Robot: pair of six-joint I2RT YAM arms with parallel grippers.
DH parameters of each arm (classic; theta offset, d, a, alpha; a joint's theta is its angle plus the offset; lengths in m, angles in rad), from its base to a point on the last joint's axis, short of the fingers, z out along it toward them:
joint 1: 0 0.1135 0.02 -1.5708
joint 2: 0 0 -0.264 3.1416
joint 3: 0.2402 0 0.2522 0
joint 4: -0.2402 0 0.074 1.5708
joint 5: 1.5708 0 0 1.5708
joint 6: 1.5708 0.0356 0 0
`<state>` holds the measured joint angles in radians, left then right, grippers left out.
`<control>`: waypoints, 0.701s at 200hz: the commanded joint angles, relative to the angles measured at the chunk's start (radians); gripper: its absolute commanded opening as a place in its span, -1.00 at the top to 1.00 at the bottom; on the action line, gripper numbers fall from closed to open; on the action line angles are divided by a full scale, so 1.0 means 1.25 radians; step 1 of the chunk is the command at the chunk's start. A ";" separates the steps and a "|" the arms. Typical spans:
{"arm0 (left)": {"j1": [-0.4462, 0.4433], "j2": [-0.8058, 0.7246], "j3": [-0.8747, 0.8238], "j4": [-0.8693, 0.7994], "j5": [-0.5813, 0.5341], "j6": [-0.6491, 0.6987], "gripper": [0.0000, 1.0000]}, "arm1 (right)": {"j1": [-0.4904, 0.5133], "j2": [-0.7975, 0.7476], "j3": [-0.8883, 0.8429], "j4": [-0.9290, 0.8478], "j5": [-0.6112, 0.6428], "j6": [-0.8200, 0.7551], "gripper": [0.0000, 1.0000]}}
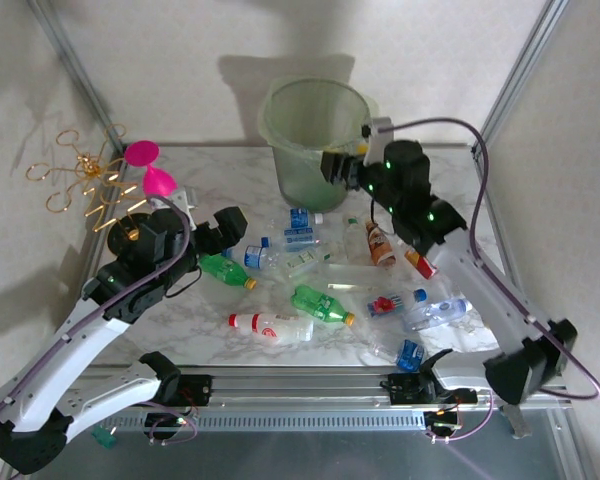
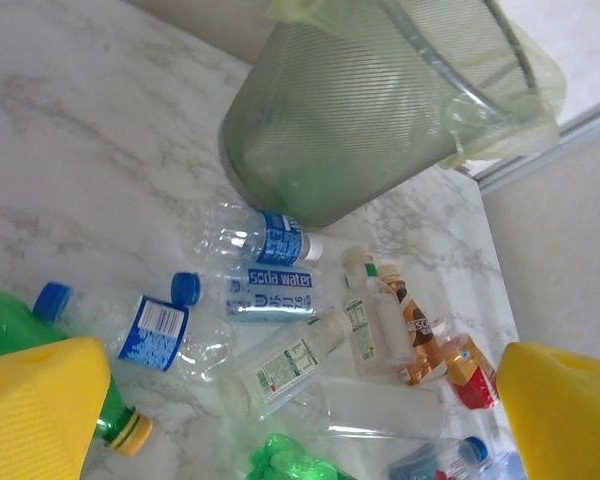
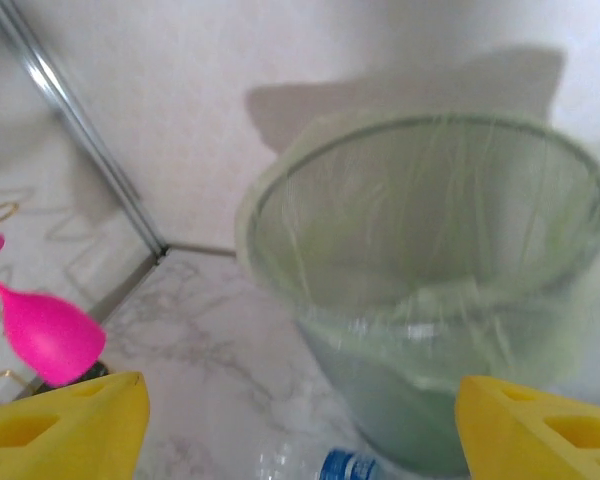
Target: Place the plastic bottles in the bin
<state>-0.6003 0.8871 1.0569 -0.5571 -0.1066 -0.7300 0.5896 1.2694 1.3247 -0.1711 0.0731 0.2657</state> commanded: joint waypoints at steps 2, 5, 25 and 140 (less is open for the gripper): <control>0.009 0.040 -0.020 -0.084 -0.057 -0.159 -0.99 | 0.010 -0.100 -0.103 0.053 0.051 0.042 -0.60; 0.009 0.049 -0.018 -0.095 -0.064 -0.175 -0.99 | 0.010 -0.113 -0.117 0.053 0.054 0.044 -0.60; 0.029 0.107 -0.011 -0.142 -0.085 -0.249 -0.99 | 0.011 -0.179 -0.179 0.058 0.068 0.050 -0.60; 0.222 0.398 -0.122 -0.033 0.019 -0.305 -0.85 | 0.011 -0.220 -0.242 0.114 0.065 0.016 -0.62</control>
<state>-0.3405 1.3296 0.9009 -0.6525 -0.0959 -1.1149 0.5983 0.9966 1.0374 -0.0799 0.1566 0.3000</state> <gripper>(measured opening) 0.930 0.807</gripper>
